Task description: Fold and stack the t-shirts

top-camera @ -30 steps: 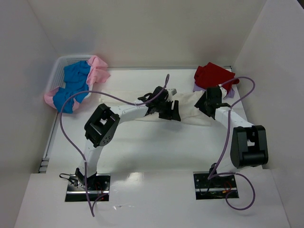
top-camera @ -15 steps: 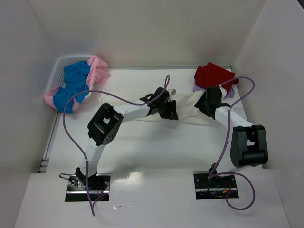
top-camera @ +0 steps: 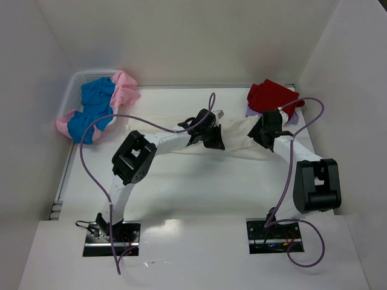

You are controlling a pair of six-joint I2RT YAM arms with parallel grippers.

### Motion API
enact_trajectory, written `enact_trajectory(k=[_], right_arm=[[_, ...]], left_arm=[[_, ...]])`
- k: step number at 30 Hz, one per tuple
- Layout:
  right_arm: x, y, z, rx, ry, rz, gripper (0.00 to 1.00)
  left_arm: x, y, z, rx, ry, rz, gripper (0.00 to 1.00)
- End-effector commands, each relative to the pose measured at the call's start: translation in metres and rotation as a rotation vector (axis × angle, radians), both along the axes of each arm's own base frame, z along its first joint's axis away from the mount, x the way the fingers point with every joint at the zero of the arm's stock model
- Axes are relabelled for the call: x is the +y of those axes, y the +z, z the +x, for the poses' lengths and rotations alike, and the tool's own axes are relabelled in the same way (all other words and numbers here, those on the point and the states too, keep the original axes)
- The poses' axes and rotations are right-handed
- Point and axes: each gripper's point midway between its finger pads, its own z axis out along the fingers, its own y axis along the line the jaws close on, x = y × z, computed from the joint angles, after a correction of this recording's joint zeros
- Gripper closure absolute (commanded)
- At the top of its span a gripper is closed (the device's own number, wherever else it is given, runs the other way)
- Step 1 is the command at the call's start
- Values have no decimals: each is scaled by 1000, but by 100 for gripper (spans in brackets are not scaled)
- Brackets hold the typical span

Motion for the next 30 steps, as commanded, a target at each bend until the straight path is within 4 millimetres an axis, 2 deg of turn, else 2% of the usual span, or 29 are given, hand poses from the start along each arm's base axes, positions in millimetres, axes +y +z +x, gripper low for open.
enact_trajectory(k=[1,7,13,19,30], right_arm=[[-7,0,4,-21,-9,-21,42],[-7,-6,3,-17,-6,-13,43],[-4,-18,2,14,6,-3,43],[1,-21,5,11,24,17,43],[16,-26,11,-15,86,81,45]], left_arm=[[-5,20,22,-36,45,-55,100],[4,48,45,-60,89,-144,100],[24,51,73,-53,142,-180,100],[28,61,95,-84,153,-223,100],[21,53,97,-68,120,-229,100]])
